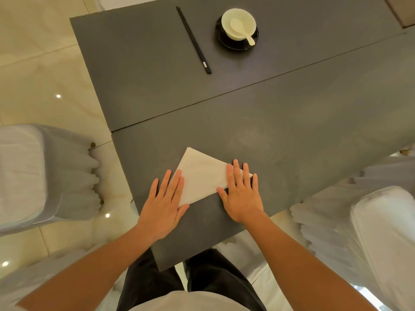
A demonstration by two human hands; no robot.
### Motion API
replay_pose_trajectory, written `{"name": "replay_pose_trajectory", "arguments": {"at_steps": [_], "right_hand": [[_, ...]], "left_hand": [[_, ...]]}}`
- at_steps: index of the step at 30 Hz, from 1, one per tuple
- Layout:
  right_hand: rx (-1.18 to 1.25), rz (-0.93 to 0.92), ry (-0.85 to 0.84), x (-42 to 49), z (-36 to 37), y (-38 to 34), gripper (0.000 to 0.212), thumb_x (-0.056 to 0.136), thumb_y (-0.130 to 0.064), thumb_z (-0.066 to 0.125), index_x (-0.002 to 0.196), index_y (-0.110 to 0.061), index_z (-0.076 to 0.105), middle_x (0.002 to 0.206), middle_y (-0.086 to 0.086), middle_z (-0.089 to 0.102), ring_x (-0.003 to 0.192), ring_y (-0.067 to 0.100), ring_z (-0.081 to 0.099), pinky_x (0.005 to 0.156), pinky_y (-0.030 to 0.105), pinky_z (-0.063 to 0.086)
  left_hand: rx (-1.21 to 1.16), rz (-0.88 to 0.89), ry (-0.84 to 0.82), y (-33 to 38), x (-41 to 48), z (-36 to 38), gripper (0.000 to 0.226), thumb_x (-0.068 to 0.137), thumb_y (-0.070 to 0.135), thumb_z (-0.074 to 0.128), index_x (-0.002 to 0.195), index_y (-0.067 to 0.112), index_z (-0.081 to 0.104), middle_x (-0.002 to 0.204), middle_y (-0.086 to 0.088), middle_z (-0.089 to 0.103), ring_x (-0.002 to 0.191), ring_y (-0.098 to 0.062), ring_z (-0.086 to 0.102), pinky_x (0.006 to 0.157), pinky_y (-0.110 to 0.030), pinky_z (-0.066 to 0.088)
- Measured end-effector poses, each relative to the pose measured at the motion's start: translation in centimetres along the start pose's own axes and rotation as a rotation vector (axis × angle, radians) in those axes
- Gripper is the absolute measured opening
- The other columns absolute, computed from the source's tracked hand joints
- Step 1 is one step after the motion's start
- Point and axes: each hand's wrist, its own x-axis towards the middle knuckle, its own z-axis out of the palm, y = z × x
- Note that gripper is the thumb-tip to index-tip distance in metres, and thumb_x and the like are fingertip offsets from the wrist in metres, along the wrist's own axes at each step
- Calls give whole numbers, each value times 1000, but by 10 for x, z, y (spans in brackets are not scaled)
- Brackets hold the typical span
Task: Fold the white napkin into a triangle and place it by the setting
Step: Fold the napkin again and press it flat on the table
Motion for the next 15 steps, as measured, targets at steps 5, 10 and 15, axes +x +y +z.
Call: {"name": "replay_pose_trajectory", "arguments": {"at_steps": [5,10,15], "right_hand": [[76,72,47,-1,-12,-4,77,94,-62,29,152,-21,0,163,0,2,148,27,0,115,55,15],[253,355,128,11,-36,-6,59,87,-55,54,132,-18,44,126,6,57,117,31,48,95,48,33],[675,374,-12,16,-77,8,12,81,-25,68,85,-14,69,79,4,65,83,25,62,71,29,45]], "left_hand": [[13,-3,-38,-4,-16,1,78,96,60,14,155,9,5,164,-12,0,150,-37,5,119,-56,16],[15,35,-71,-11,-15,-2,79,95,62,13,155,13,-1,165,-9,-2,150,-36,2,119,-56,18],[-2,87,-68,-12,-11,-6,78,96,62,18,156,15,0,165,-6,-5,150,-36,-2,119,-55,18]]}}
